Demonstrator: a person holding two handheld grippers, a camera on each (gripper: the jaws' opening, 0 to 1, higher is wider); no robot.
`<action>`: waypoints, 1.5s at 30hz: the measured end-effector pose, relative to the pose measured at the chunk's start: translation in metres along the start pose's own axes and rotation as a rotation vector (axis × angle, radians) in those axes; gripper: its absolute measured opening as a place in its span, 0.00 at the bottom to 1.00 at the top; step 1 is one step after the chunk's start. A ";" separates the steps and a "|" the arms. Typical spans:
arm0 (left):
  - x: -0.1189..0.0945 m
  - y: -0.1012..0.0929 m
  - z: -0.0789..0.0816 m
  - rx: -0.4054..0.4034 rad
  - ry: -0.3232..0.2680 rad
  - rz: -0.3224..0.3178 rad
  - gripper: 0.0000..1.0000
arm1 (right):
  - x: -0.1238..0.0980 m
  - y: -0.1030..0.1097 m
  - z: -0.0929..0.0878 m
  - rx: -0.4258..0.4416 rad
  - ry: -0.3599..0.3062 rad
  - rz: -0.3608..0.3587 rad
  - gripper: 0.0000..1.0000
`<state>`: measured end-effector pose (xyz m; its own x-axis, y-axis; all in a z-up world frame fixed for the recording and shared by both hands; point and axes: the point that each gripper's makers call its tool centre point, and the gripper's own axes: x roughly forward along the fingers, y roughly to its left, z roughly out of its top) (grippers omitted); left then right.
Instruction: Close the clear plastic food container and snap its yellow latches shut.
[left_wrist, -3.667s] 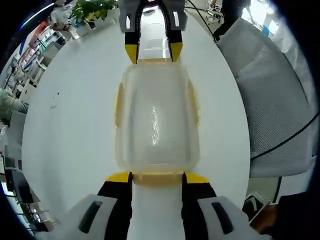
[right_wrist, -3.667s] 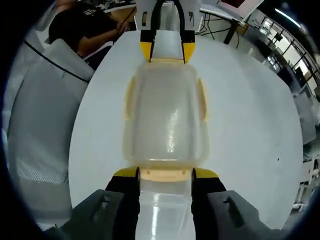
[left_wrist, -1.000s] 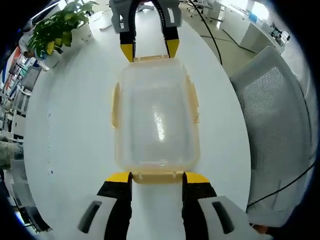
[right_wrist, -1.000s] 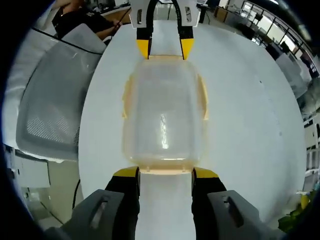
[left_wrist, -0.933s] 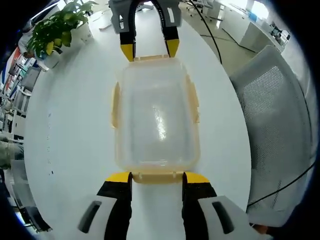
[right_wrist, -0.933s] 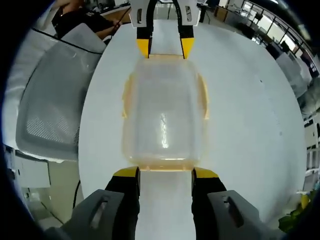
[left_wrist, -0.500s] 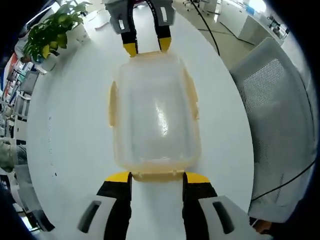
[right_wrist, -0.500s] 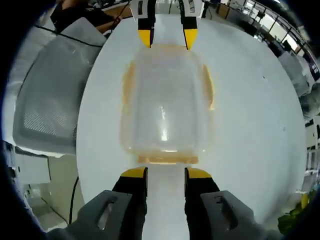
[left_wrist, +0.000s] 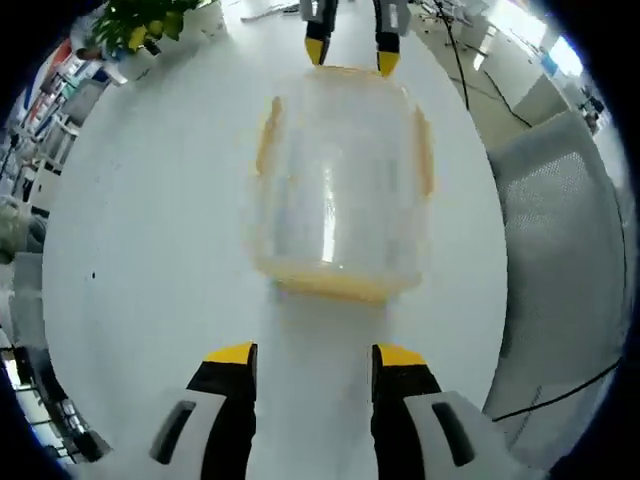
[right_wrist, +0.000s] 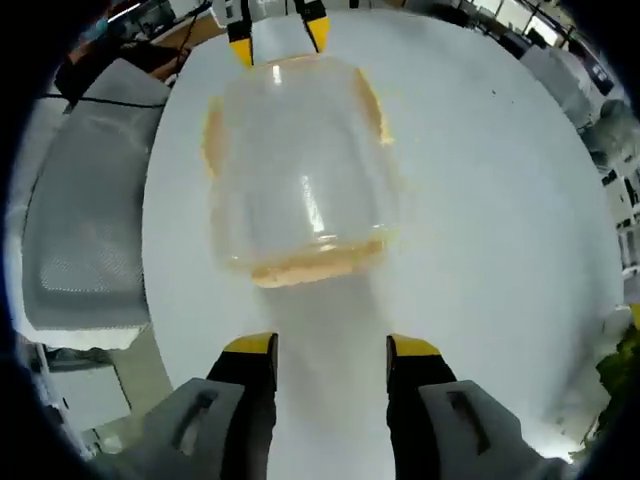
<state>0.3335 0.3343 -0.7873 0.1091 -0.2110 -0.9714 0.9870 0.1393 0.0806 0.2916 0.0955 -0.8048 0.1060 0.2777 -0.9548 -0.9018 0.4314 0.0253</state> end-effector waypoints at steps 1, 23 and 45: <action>-0.002 0.002 0.000 -0.040 -0.010 0.002 0.41 | -0.001 -0.001 0.001 0.009 -0.004 -0.003 0.36; -0.032 -0.015 0.025 -1.029 -0.163 -0.260 0.40 | -0.049 -0.002 0.055 0.832 -0.337 0.217 0.33; 0.001 -0.034 0.040 -1.049 -0.037 -0.218 0.25 | -0.006 0.010 0.049 0.901 -0.237 0.233 0.20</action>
<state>0.3052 0.2903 -0.7817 -0.0364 -0.3590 -0.9326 0.3926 0.8531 -0.3437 0.3030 0.1402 -0.7841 0.1356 0.5632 -0.8151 -0.2609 0.8140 0.5190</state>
